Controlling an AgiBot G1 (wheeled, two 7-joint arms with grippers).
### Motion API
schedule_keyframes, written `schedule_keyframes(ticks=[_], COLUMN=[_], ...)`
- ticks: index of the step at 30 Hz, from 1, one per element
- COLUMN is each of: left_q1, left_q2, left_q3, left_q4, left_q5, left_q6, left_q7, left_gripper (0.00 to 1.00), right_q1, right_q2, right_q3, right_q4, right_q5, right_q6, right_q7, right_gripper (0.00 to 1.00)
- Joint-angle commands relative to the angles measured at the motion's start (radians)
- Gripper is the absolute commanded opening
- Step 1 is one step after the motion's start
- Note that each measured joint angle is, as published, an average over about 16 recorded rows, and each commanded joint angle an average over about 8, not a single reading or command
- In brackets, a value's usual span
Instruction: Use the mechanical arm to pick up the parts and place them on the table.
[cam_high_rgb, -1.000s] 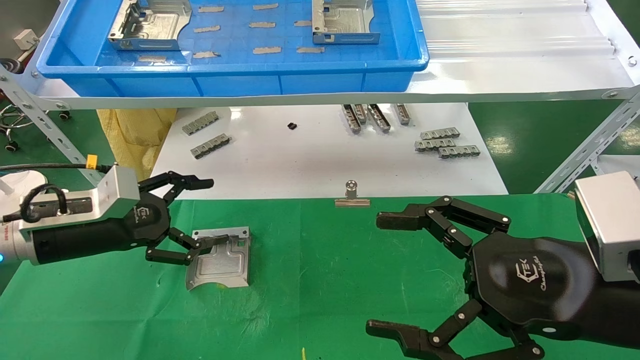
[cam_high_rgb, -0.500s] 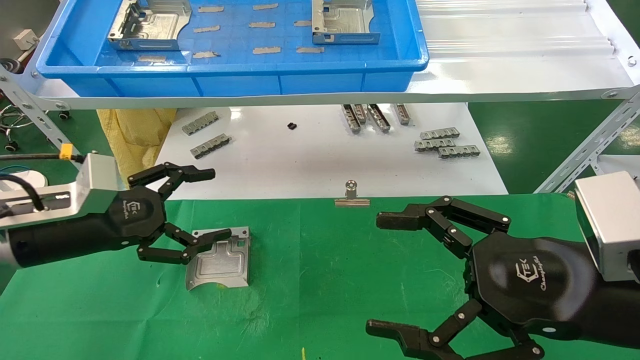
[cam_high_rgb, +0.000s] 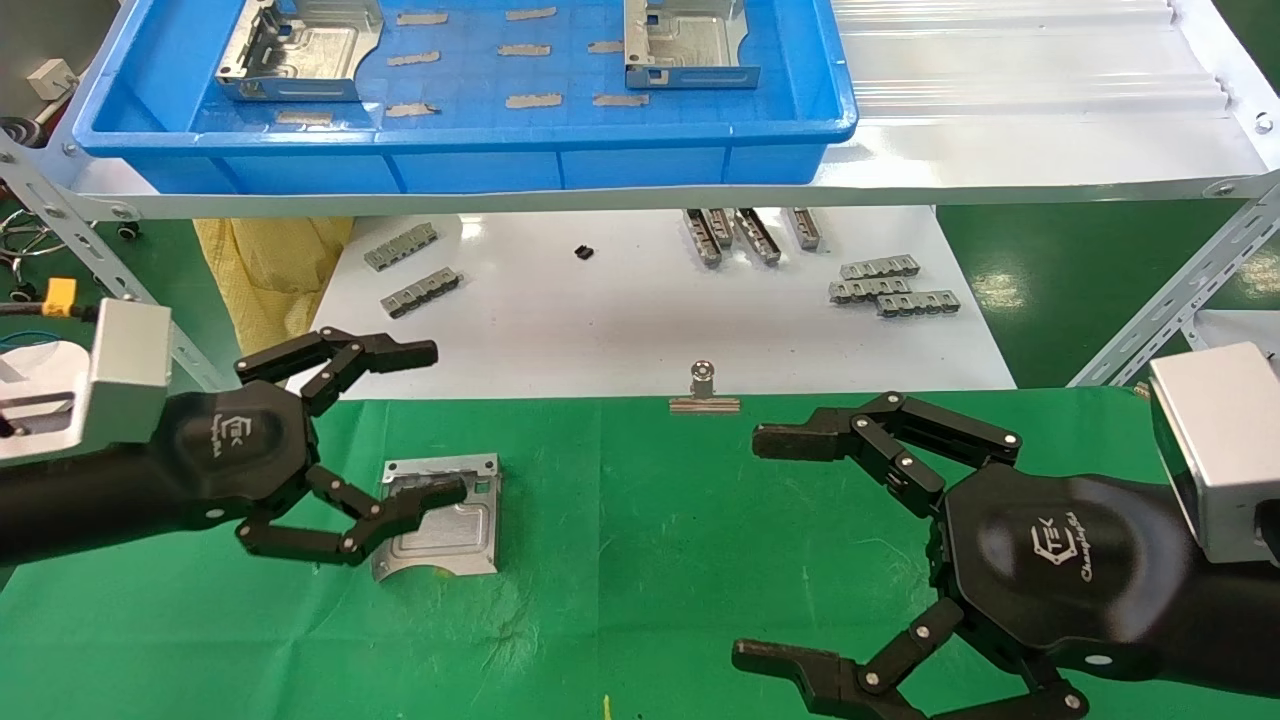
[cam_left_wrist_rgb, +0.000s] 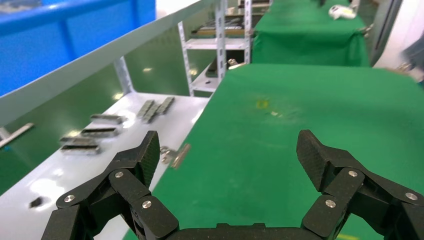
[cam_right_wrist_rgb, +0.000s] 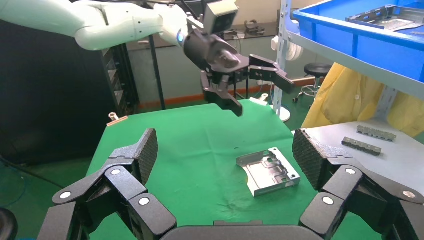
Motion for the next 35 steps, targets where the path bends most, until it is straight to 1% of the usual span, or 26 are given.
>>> schedule_keyframes(ticks=[1, 16, 21, 26, 35], left_q1=[0.02, 0.168, 0.207, 0.227, 0.219], left_q2=[-0.012, -0.101, -0.125, -0.136, -0.132], left_q3=[-0.011, -0.097, -0.12, -0.131, -0.127], left_q4=[-0.044, -0.375, -0.466, -0.509, -0.49], left_q5=[-0.014, -0.119, -0.148, -0.163, -0.158], left_q6=[-0.003, -0.029, -0.035, -0.038, -0.038], left_q7=[-0.031, -0.262, -0.322, -0.343, -0.333], left_gripper=[1.0, 1.0, 1.0, 1.0, 1.0], right_q1=[0.0, 0.0, 0.0, 0.0, 0.0], right_q2=[0.0, 0.0, 0.0, 0.0, 0.0], right_q3=[0.0, 0.0, 0.0, 0.0, 0.0], right_q4=[0.0, 0.0, 0.0, 0.0, 0.0], right_q5=[0.0, 0.0, 0.0, 0.0, 0.001], right_q6=[0.0, 0.0, 0.0, 0.0, 0.001], right_q7=[0.0, 0.0, 0.0, 0.0, 0.0], right_gripper=[1.0, 1.0, 1.0, 1.0, 1.0])
